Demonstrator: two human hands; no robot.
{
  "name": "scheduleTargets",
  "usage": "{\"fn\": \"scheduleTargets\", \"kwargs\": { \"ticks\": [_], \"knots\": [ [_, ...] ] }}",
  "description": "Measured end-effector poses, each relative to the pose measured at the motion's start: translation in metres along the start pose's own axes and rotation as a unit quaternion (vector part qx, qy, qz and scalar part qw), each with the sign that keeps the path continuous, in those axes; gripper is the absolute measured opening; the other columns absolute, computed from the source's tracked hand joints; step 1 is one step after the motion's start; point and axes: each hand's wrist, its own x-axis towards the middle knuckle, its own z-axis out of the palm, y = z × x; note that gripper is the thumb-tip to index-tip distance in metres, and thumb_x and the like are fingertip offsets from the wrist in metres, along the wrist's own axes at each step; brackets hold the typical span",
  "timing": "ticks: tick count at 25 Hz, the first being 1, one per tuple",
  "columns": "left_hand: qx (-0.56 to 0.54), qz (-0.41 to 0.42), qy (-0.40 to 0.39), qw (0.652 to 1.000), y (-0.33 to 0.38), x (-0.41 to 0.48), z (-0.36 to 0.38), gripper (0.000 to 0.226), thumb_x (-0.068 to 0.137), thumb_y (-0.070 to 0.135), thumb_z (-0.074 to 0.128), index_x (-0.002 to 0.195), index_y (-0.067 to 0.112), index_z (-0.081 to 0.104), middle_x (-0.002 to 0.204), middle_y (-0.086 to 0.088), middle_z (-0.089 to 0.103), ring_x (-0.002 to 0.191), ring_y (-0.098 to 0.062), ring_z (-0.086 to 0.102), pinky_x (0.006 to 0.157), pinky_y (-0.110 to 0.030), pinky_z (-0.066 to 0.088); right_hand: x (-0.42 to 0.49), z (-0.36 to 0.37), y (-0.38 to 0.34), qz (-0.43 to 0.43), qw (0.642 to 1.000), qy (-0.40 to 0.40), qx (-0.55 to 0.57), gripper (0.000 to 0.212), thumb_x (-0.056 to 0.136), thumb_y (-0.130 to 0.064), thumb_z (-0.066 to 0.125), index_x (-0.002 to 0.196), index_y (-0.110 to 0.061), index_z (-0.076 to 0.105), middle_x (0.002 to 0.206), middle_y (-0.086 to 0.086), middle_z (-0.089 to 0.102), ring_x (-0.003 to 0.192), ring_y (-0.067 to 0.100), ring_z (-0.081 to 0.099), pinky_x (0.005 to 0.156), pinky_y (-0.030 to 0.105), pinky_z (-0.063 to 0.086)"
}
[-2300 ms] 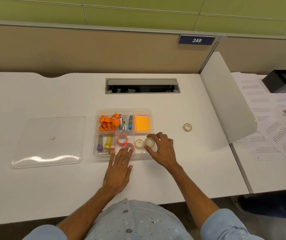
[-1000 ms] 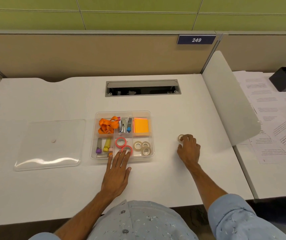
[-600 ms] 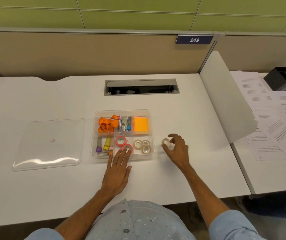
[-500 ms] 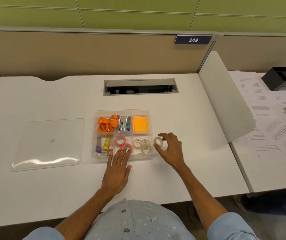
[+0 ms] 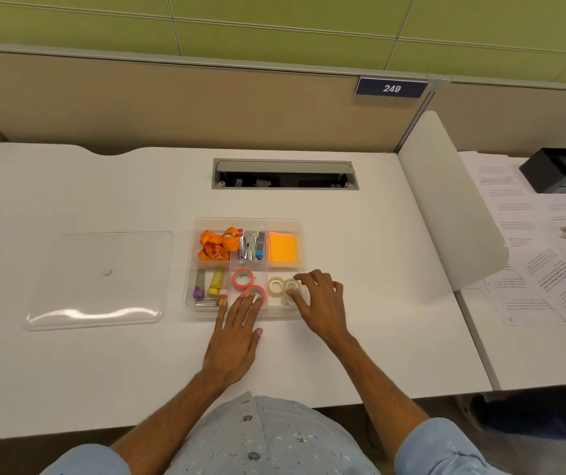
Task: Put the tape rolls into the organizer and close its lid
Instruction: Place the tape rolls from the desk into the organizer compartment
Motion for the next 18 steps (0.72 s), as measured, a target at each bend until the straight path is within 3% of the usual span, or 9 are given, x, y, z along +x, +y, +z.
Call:
{"fn": "scheduleTargets", "kwargs": {
  "ticks": [5,11,18],
  "knots": [
    [0.006,0.0,-0.007,1.0,0.0,0.0,0.0,0.065,0.111,0.049,0.023,0.169,0.025,0.006,0.179,0.0,0.008,0.167,-0.021,0.004,0.136,-0.058,0.006,0.014,-0.006,-0.002,-0.048,0.998,-0.009,-0.046,0.035,0.113,-0.029,0.044,0.142,-0.027,0.063,0.149,-0.006,0.059,0.144,0.017,0.049,0.124,0.039,0.034],
    [0.0,0.002,0.003,1.0,0.0,0.001,0.0,0.072,0.104,0.056,0.015,0.168,0.023,0.014,0.178,-0.002,0.014,0.166,-0.024,0.009,0.136,-0.06,0.008,0.024,0.003,-0.022,-0.172,0.958,-0.136,-0.186,0.04,0.111,-0.039,0.044,0.144,-0.032,0.065,0.163,-0.005,0.049,0.168,0.022,0.016,0.137,0.057,0.004],
    [0.0,-0.006,-0.014,1.0,-0.001,0.003,0.001,0.068,0.111,0.052,0.032,0.168,0.026,0.008,0.179,0.001,0.005,0.166,-0.023,0.001,0.136,-0.055,-0.003,0.033,0.005,-0.029,-0.179,0.942,-0.168,-0.229,0.044,0.112,-0.037,0.043,0.154,-0.031,0.056,0.167,-0.005,0.048,0.17,0.026,0.006,0.135,0.063,-0.004]
  ]
}}
